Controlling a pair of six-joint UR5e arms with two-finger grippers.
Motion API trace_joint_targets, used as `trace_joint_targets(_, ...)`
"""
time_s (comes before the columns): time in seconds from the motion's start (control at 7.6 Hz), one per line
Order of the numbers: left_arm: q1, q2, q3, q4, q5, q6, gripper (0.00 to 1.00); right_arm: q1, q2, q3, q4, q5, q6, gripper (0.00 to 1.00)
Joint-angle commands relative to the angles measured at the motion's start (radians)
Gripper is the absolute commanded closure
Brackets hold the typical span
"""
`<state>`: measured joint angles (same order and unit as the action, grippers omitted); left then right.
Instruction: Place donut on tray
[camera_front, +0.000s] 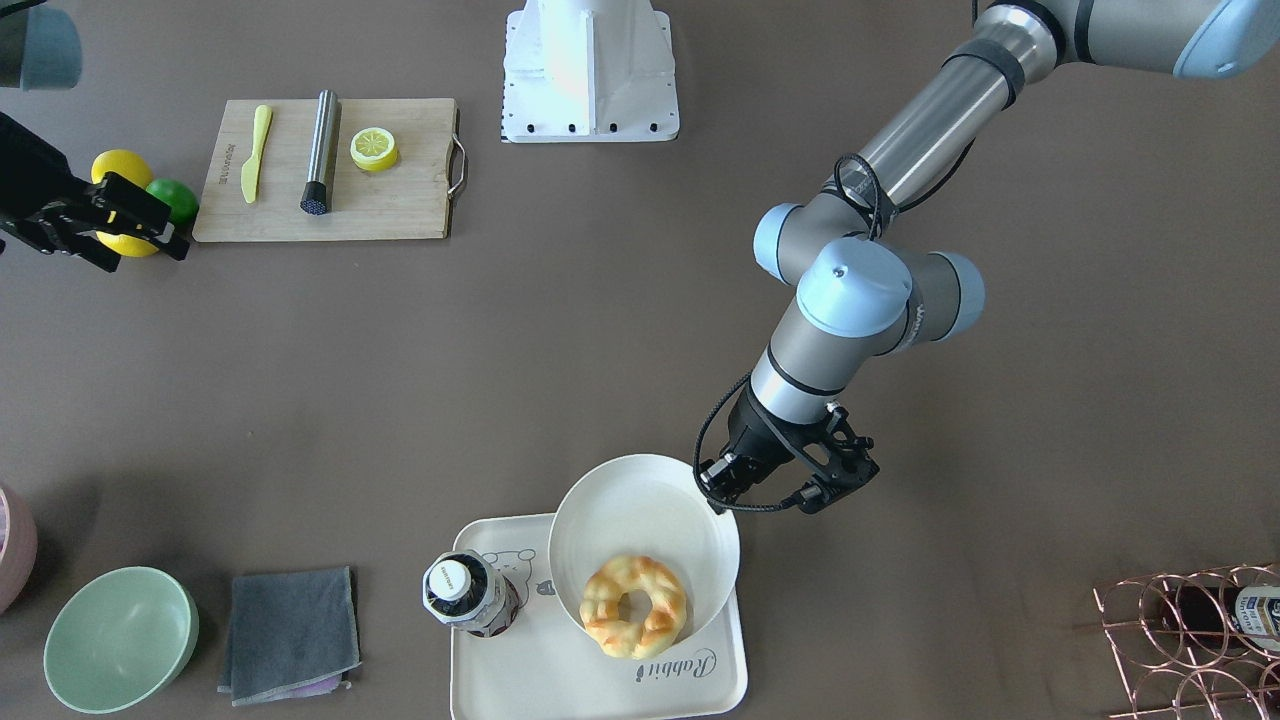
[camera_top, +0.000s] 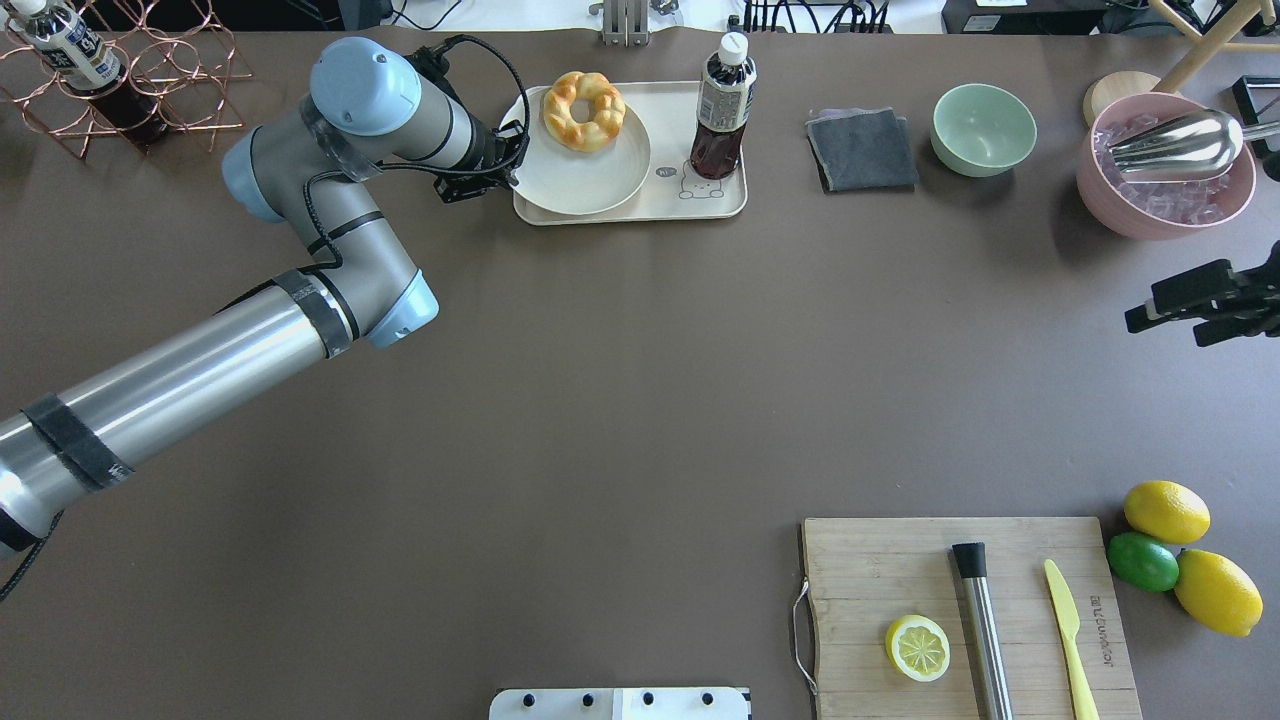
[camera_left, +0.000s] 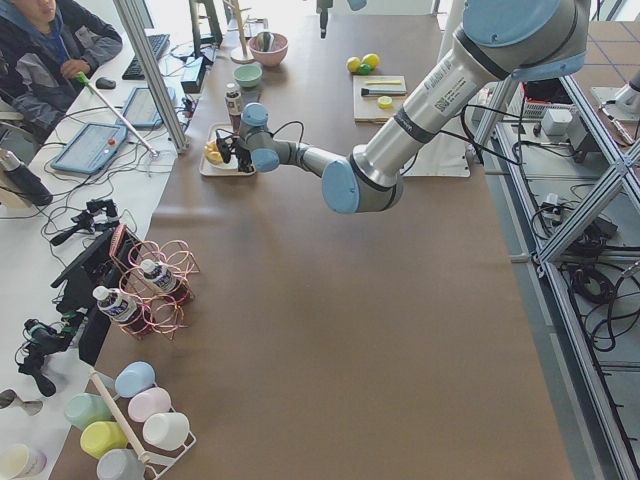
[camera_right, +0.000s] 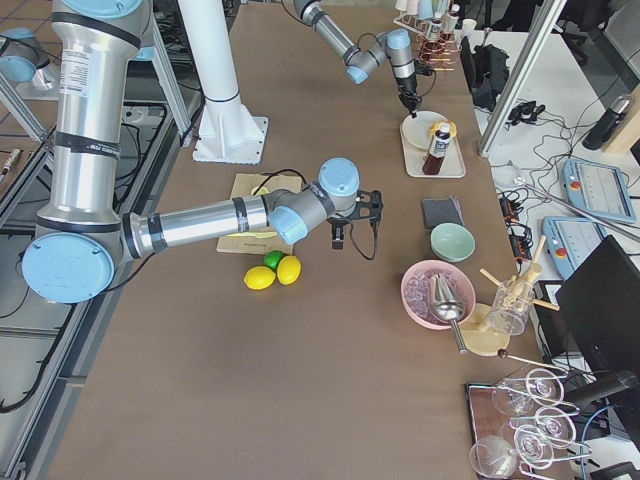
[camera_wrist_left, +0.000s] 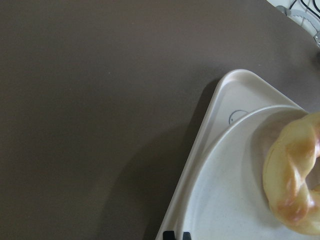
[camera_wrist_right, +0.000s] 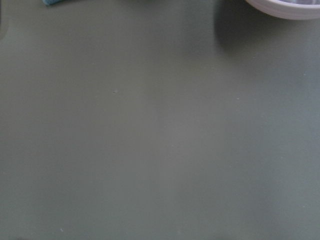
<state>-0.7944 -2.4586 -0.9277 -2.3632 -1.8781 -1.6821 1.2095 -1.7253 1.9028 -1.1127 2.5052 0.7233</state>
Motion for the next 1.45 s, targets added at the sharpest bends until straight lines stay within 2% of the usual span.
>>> trace_joint_targets(0.0, 0.0, -0.049, 0.107, -0.063, 0.01, -0.007, 1.0, 0.096, -0.085, -0.017, -0.006, 0.012, -0.181, 0.0)
trace_joint_targets(0.26, 0.004, -0.077, 0.145, -0.086, 0.01, -0.013, 1.0, 0.166, -0.088, -0.074, -0.009, 0.044, -0.299, 0.0)
trace_joint_targets(0.79, 0.017, -0.082, 0.147, -0.093, 0.008, -0.013, 1.0, 0.258, -0.129, -0.142, -0.012, 0.046, -0.482, 0.0)
trace_joint_targets(0.92, 0.023, -0.08, 0.147, -0.102, 0.01, -0.013, 0.94, 0.281, -0.129, -0.142, -0.041, 0.046, -0.517, 0.0)
trace_joint_targets(1.05, 0.023, -0.08, 0.15, -0.105, 0.01, -0.013, 0.59, 0.307, -0.128, -0.143, -0.099, 0.037, -0.58, 0.0)
trace_joint_targets(1.32, 0.024, -0.079, 0.152, -0.107, 0.008, -0.01, 0.4, 0.335, -0.12, -0.137, -0.17, 0.029, -0.628, 0.0)
